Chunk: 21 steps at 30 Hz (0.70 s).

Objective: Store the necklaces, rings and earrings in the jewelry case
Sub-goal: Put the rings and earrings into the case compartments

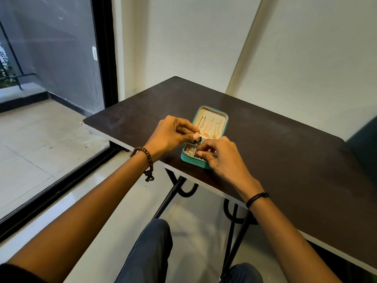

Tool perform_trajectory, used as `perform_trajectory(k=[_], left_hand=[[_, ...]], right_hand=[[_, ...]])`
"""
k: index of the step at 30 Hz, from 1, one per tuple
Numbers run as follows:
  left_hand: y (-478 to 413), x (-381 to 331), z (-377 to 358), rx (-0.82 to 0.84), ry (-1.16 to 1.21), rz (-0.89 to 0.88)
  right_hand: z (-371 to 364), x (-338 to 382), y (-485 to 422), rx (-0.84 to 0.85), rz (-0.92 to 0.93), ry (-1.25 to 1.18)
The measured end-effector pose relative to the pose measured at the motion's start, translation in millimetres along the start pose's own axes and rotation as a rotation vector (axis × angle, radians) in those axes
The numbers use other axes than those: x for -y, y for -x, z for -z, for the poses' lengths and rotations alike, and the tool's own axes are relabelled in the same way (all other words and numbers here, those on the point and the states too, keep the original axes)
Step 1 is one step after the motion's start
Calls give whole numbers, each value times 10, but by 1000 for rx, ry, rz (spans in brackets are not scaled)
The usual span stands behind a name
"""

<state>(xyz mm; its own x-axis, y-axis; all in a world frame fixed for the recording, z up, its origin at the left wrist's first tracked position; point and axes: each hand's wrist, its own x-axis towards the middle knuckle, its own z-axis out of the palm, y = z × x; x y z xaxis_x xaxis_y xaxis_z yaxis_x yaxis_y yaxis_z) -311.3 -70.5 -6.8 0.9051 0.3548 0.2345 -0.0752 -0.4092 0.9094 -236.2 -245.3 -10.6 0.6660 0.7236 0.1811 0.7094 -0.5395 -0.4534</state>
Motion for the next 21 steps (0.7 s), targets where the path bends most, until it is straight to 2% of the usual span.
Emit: perform_trajectory(k=[9,17,21], left_hand=[[-6,-34,-101,72,-98,44],[-32,-22,-206,161,-248,103],[-47,-40,-218,189,-320,74]], right_hand=[[58,-107,82,-172,-82,-217],[118,-207,115,-243,-80,-219],[116,-224,135,-245,-92,-246]])
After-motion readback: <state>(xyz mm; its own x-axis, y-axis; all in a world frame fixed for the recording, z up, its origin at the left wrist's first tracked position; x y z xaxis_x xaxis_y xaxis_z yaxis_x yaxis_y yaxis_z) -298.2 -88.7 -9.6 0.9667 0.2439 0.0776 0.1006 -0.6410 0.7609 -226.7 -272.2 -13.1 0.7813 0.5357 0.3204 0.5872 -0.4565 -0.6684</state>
